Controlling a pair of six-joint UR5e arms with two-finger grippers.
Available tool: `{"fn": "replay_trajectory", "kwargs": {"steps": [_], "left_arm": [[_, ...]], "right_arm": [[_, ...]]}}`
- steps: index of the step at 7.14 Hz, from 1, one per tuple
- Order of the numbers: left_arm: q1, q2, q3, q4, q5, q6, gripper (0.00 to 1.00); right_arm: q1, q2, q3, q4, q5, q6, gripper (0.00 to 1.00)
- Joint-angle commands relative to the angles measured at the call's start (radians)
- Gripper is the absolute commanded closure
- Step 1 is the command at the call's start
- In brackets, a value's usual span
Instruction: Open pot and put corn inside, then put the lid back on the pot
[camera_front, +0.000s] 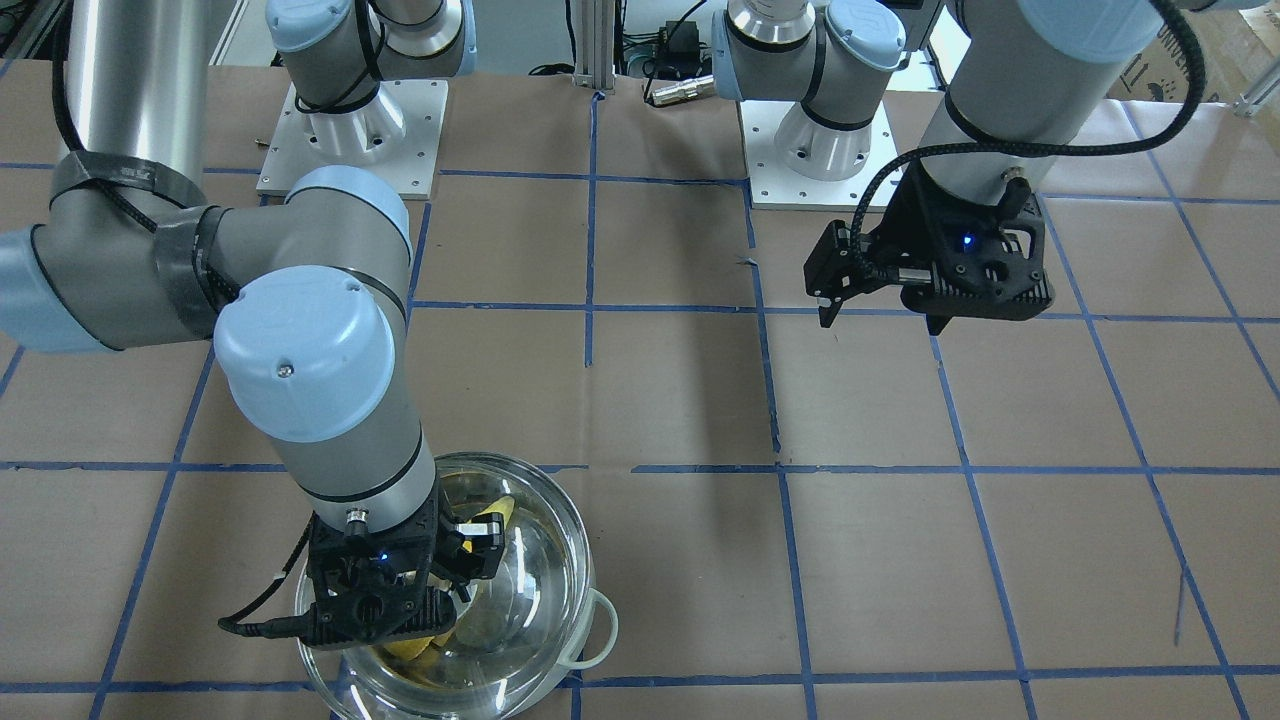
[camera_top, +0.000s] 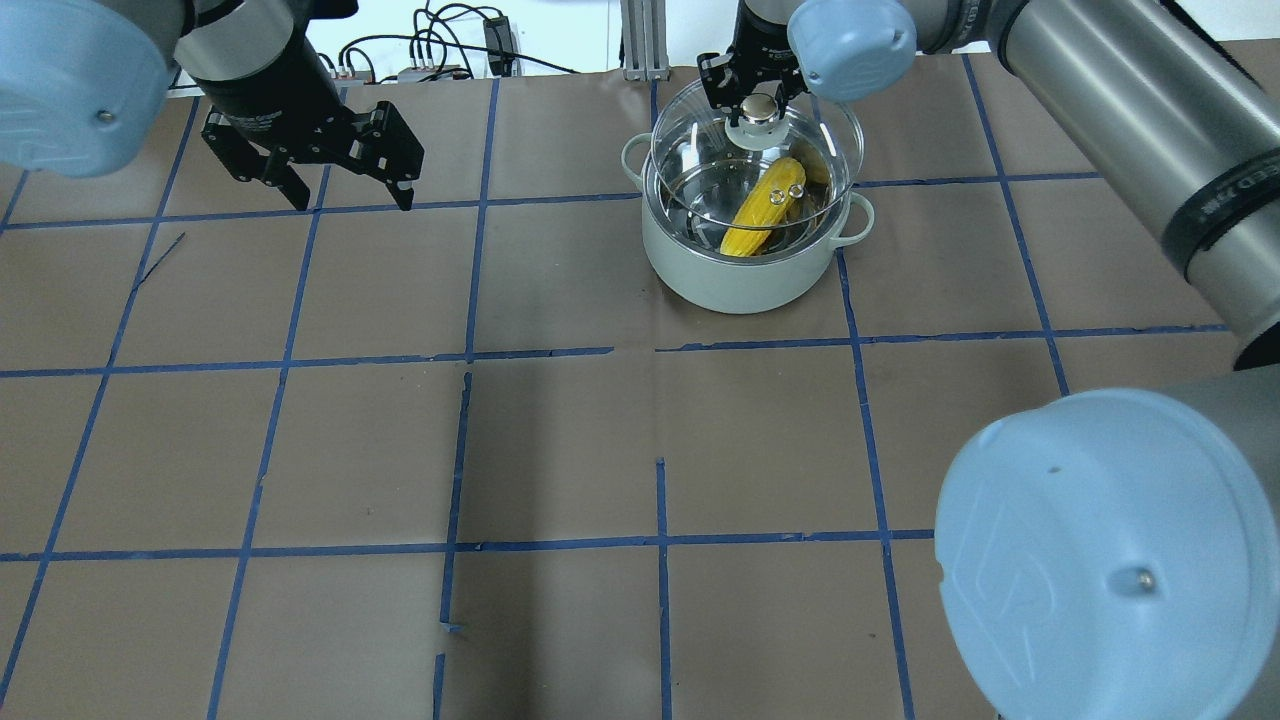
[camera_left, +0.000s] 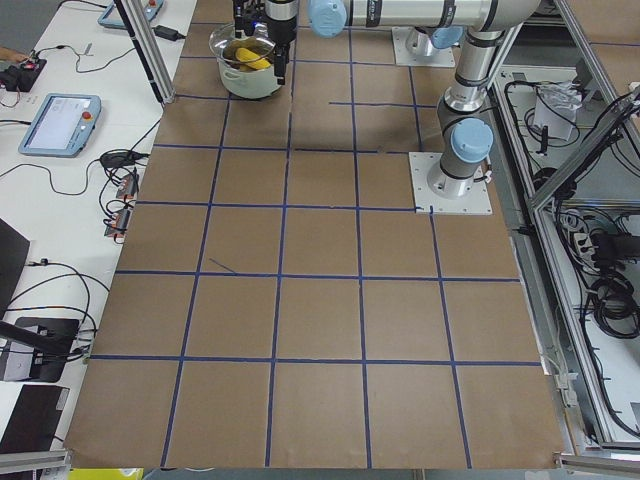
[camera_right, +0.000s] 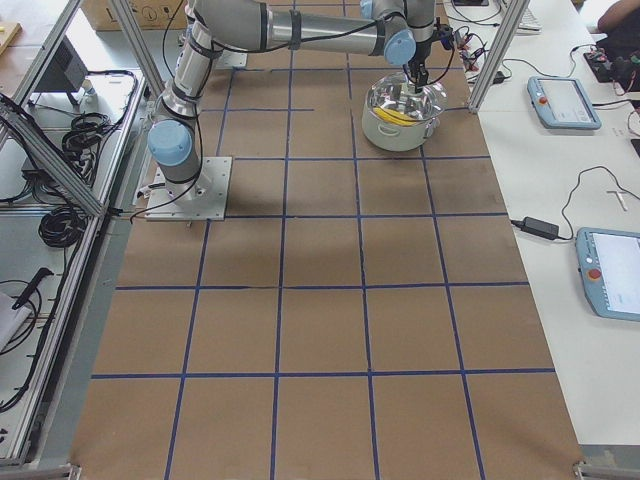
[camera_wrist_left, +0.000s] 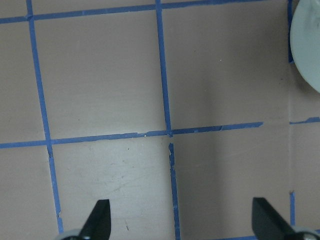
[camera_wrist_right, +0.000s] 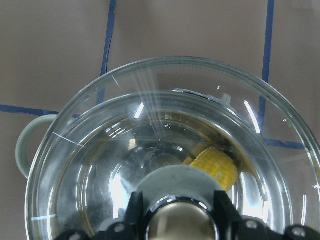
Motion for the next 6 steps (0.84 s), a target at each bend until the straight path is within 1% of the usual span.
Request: {"fn": "replay_trajectory", "kwargs": {"steps": [1, 3, 4, 5, 6], "left_arm": [[0.004, -0.003, 0.007, -0.002, 0.009, -0.023, 0.00], [0.005, 0.001, 0.011, 0.000, 0.004, -0.023, 0.00], [0.005, -0.003, 0.008, 0.002, 0.004, -0.022, 0.00], [0.005, 0.003, -0.006, 0.002, 0.004, -0.020, 0.00], [0.005, 0.000, 0.002, 0.002, 0.004, -0.020, 0.00]], "right_arm": [[0.001, 0.012, 0.003, -0.031, -0.002, 0.000, 0.80], [0.004, 0.010, 0.014, -0.030, -0.004, -0.001, 0.80], [0.004, 0.009, 0.017, -0.028, -0.022, -0.003, 0.80], [0.017, 0.007, 0.020, -0.017, -0.027, -0.003, 0.80], [0.023, 0.004, 0.022, -0.014, -0.028, -0.003, 0.80]]}}
